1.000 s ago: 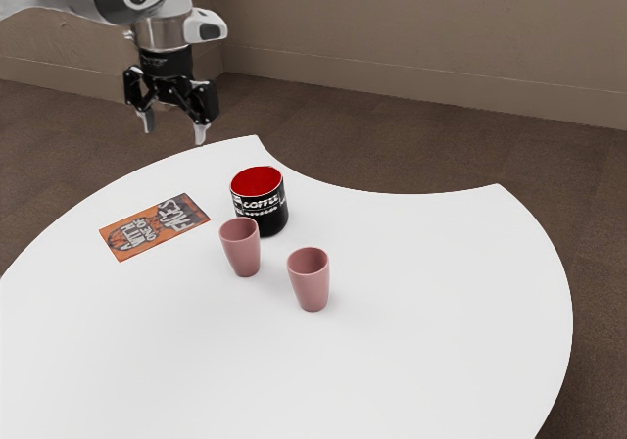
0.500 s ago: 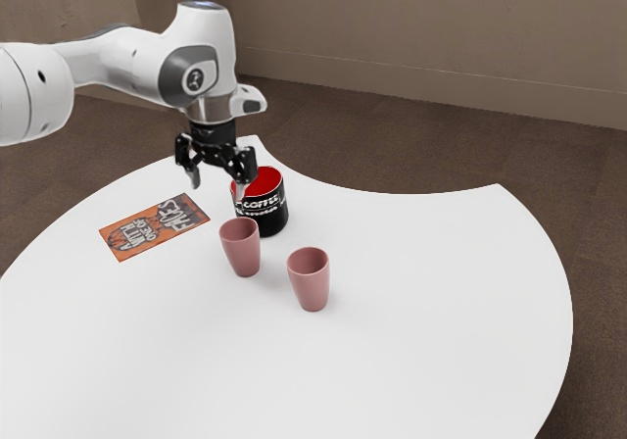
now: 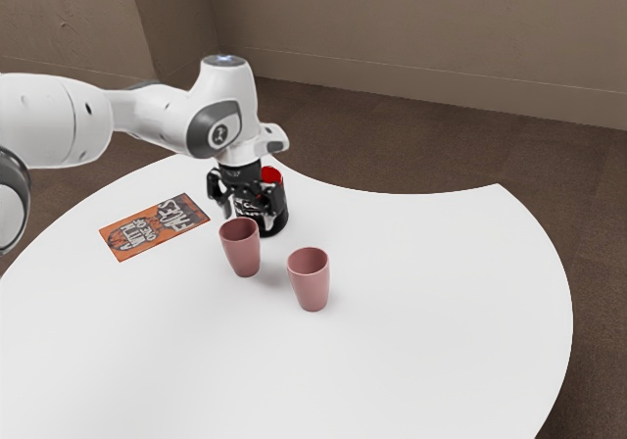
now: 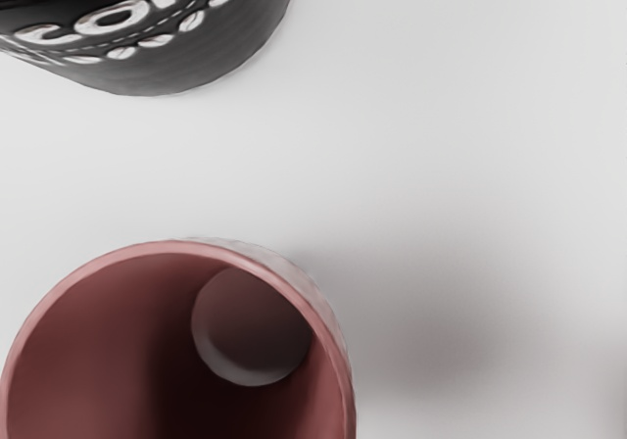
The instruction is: Place the left cup onto the right cup
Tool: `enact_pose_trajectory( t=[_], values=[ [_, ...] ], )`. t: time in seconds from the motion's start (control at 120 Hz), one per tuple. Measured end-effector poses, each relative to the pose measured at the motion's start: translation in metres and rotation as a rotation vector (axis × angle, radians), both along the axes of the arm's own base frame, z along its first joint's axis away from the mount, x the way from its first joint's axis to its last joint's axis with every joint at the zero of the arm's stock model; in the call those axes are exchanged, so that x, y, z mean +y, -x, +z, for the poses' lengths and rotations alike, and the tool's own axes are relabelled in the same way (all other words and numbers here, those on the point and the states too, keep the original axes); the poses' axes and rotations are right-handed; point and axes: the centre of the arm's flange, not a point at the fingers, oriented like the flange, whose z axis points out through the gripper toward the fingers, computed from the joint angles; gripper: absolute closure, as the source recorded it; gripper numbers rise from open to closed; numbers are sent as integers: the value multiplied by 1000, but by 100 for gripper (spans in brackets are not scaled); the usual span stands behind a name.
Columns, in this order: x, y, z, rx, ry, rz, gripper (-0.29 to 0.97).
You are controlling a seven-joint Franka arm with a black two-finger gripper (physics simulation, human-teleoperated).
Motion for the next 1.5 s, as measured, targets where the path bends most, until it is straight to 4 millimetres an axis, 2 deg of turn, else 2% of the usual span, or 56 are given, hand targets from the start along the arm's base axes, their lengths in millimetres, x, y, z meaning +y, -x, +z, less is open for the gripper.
enact_pose_trajectory(
  t=[0.283,0.492,0.925,1.125,1.25,1.5],
  values=[
    [-2,-9,-39,-10,13,-8,0],
    [-2,-11,-48,-21,14,-12,2],
    [-5,-15,-54,-44,16,-24,43],
    [-9,-17,-53,-57,15,-32,67],
    [-11,-17,-51,-64,14,-37,73],
    [-14,-17,-42,-77,2,-47,77]
  ],
)
